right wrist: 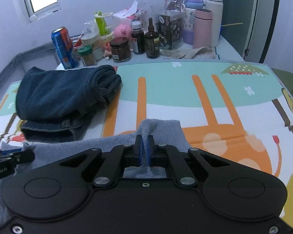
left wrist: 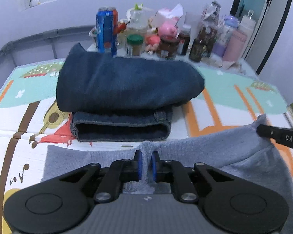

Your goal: Fold clothes

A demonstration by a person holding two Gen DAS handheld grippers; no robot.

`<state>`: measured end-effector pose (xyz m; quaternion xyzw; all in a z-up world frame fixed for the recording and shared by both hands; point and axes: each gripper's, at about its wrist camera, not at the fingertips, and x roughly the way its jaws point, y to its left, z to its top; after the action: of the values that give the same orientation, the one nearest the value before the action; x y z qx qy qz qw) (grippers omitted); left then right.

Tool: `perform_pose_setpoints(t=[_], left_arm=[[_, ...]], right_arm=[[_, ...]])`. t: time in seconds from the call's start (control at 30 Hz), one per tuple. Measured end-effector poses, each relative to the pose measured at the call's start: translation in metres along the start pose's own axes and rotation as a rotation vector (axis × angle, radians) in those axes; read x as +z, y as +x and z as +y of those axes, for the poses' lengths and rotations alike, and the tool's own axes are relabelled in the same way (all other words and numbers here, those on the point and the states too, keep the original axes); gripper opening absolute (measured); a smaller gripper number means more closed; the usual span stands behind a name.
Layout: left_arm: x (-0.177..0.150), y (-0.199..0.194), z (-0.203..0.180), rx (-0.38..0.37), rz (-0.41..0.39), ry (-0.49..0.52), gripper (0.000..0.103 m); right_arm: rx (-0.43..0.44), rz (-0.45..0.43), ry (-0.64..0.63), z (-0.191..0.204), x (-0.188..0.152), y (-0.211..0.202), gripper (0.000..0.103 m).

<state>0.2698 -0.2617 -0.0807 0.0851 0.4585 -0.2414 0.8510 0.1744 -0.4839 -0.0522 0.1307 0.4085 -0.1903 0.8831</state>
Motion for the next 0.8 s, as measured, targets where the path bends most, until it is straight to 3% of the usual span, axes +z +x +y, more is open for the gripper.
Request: perform_pose_setpoints(t=[0.1,0.27,0.3,0.33,0.4,0.67,0.8], left_arm=[[-0.006,0.022,-0.001,0.039,0.033,0.019,0.013],[-0.009,0.034,0.000,0.072,0.023,0.028,0.029],[-0.008,0.034,0.001,0.079,0.023,0.025,0.032],[-0.006,0.033,0.002,0.085,0.024,0.020,0.039],[-0.003,0.029,0.008,0.083,0.020,-0.001,0.042],[-0.001,-0.020,0.030,0.072,-0.084,-0.085,0.046],[-0.009,-0.035,0.034,0.034,-0.077,-0.104,0.047]], right_arm=[[-0.024,0.037,0.014,0.003,-0.005,0.023,0.004],[-0.050,0.092,0.040,0.002,-0.018,0.054,0.006],[-0.065,0.093,0.030,0.003,-0.020,0.056,0.014],[-0.079,0.096,0.022,0.004,-0.021,0.058,0.017],[-0.084,0.098,0.024,0.003,-0.020,0.058,0.021],[-0.020,-0.054,0.101,-0.013,-0.001,0.002,0.027],[0.102,-0.055,0.071,-0.010,-0.007,-0.019,0.025]])
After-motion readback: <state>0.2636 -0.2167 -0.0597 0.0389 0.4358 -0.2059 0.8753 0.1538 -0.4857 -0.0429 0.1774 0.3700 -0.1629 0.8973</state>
